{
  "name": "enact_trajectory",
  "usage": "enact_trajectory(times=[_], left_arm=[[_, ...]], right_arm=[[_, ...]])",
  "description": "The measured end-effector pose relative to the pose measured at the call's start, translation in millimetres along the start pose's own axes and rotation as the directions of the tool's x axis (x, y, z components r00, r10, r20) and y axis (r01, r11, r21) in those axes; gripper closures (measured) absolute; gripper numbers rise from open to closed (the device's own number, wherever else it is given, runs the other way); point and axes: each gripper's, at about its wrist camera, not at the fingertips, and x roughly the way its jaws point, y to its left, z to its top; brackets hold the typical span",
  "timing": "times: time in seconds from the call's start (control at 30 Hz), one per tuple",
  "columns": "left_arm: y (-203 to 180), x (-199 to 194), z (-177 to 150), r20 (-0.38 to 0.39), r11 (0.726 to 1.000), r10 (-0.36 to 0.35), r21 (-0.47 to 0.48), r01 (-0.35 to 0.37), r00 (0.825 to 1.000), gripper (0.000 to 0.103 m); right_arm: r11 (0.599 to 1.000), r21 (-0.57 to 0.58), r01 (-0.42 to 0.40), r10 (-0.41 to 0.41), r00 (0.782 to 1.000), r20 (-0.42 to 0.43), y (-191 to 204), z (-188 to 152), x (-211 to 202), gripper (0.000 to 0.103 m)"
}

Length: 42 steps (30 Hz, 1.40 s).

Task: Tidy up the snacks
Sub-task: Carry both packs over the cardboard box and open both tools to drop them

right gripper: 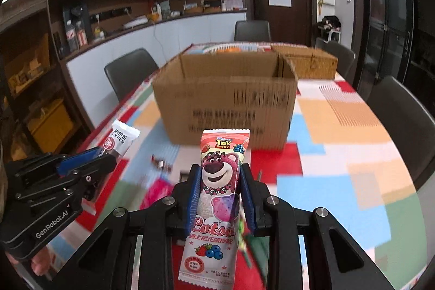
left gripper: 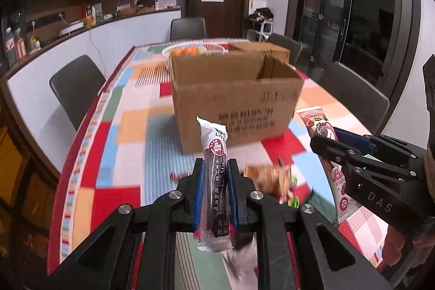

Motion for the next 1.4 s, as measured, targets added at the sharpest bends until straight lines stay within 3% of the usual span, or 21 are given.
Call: enact_trajectory(times=[0.67,0.87,1.13,1.17,1.23,1.3,1.4], left_arm=[[9,56,127,0.013,0.999,-0.051,0.0,0.051,0.999,0.086],[14,84,147,-0.009,0.999,-0.052,-0.001,0.052,0.999,0.086],[21,121,161,-0.041,0.999,-0.043,-0.017,0.043,0.998,0.085],[22,124,161,-0.037,0.999,-0.031,-0.025,0.03,0.999,0.083],[23,124,162,-0.028,0.999,-0.011,-0.031,0.01,1.0,0.061],[24,117,158,-0.007,0.999,0.01,-0.036,-0.01,1.0,0.056],[24,101,149,0.002,0.999,0.021,-0.041,-0.021,1.0,0.051]], right_arm=[[0.999,0.019,-0.042,0.041,0.997,0.06,-34,134,50,0.073],[0.999,-0.002,-0.035,0.036,0.998,0.046,-39,168,79,0.073],[0.999,0.007,-0.044,0.044,0.999,0.014,-47,184,125,0.073],[0.999,0.01,-0.045,0.045,0.999,0.01,-48,185,129,0.073],[0.999,0.006,-0.052,0.052,0.999,0.013,-49,186,136,0.068],[1.0,-0.01,-0.027,0.027,1.0,0.011,-48,185,138,0.051],[0.999,-0.033,0.004,-0.002,0.999,0.037,-47,175,128,0.05]])
